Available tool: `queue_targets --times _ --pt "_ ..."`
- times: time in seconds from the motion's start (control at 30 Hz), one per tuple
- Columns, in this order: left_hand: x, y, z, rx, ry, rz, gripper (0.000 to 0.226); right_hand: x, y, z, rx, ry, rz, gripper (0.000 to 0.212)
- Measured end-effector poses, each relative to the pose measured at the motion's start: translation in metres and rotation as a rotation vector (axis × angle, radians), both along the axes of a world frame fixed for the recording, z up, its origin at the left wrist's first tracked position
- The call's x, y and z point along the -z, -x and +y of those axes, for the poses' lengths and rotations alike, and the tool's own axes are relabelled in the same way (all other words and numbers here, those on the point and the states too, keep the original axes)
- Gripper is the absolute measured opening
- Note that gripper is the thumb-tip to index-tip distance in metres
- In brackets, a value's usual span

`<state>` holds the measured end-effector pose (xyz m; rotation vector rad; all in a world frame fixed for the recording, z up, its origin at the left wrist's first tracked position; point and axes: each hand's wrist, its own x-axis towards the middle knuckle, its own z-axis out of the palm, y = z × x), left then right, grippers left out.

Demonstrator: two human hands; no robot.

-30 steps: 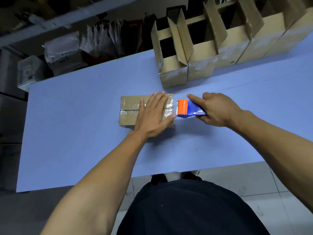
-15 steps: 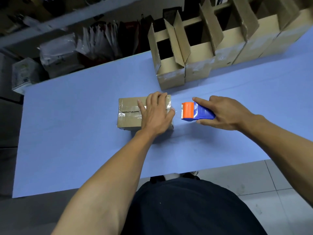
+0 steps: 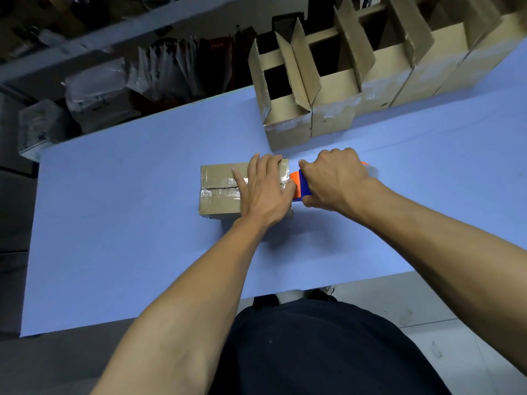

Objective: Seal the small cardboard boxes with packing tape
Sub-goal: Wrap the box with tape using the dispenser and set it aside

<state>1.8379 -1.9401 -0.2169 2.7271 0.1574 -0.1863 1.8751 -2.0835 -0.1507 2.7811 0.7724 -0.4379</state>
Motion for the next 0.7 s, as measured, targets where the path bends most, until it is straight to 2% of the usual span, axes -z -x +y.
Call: queue_targets --times 0.07,0.17,0.27,0.33,0.43,0.53,0.7 --pt "-0.001 -0.001 -0.001 0.001 -0.008 0.001 0.05 -0.001 -0.001 0.003 0.023 -0.013 -0.009 0.036" --pt "0.001 0.0 -0.002 0.008 -0.031 0.0 0.053 0.01 0.004 0.007 0.041 -0.007 -0.026 0.038" --pt "0.006 0.001 -0.002 0.014 -0.066 -0.037 0.056 0.041 0.017 0.007 0.116 -0.03 0.075 0.041" --pt "0.007 -0.002 -0.003 -0.027 -0.07 -0.023 0.058 0.051 0.018 -0.004 0.195 -0.079 0.115 0.05" --pt "0.004 -0.01 -0.008 -0.08 -0.091 0.011 0.055 0.051 0.002 -0.034 0.281 -0.136 0.067 0.062" --pt "0.005 -0.013 -0.012 -0.092 -0.117 0.034 0.05 0.045 -0.013 -0.052 0.39 -0.287 0.06 0.07" --pt "0.007 -0.013 -0.015 -0.165 -0.121 0.005 0.049 0.032 -0.015 -0.047 0.496 -0.58 0.061 0.059"
